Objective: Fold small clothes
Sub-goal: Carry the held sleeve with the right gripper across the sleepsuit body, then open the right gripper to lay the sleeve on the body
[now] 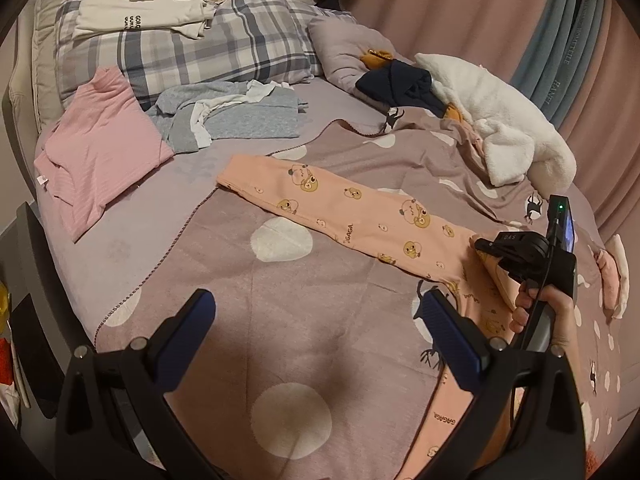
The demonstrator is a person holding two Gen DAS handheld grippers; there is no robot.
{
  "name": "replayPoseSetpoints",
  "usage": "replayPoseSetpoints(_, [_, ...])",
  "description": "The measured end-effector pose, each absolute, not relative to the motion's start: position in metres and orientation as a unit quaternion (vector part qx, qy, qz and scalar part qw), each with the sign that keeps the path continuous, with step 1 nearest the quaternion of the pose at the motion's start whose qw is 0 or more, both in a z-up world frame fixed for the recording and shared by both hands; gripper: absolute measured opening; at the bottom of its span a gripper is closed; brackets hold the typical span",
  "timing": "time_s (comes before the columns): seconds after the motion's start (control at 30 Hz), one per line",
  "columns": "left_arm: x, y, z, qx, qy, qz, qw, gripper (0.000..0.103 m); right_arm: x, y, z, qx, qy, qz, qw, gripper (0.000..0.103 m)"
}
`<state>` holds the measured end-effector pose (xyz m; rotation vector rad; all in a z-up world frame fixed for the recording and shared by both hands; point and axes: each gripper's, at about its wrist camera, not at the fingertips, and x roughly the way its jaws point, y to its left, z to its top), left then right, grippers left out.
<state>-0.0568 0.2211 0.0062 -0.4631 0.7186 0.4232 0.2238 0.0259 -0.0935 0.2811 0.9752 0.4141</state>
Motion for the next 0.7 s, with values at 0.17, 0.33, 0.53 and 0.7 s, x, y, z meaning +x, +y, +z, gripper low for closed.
replayPoseSetpoints(0.17, [-0.056, 0.218, 0.007, -0.218, 0.345, 0.203, 0.890, 0.103, 0.220, 0.029, -0.092, 0.134, 0.460, 0.202, 0.854, 0.007])
replayPoseSetpoints(0.33, [-0.055, 0.215, 0.008, -0.213, 0.345, 0.202, 0.892, 0.103, 0.218, 0.037, -0.092, 0.120, 0.465, 0.208, 0.852, 0.007])
replayPoseSetpoints(0.53, [-0.053, 0.219, 0.006, -0.214, 0.346, 0.208, 0.889, 0.103, 0.215, 0.036, -0.090, 0.116, 0.466, 0.206, 0.852, 0.008])
replayPoseSetpoints(0.7, [-0.047, 0.226, 0.000, -0.217, 0.349, 0.225, 0.883, 0.103, 0.202, 0.028, -0.072, 0.117, 0.454, 0.243, 0.850, 0.020])
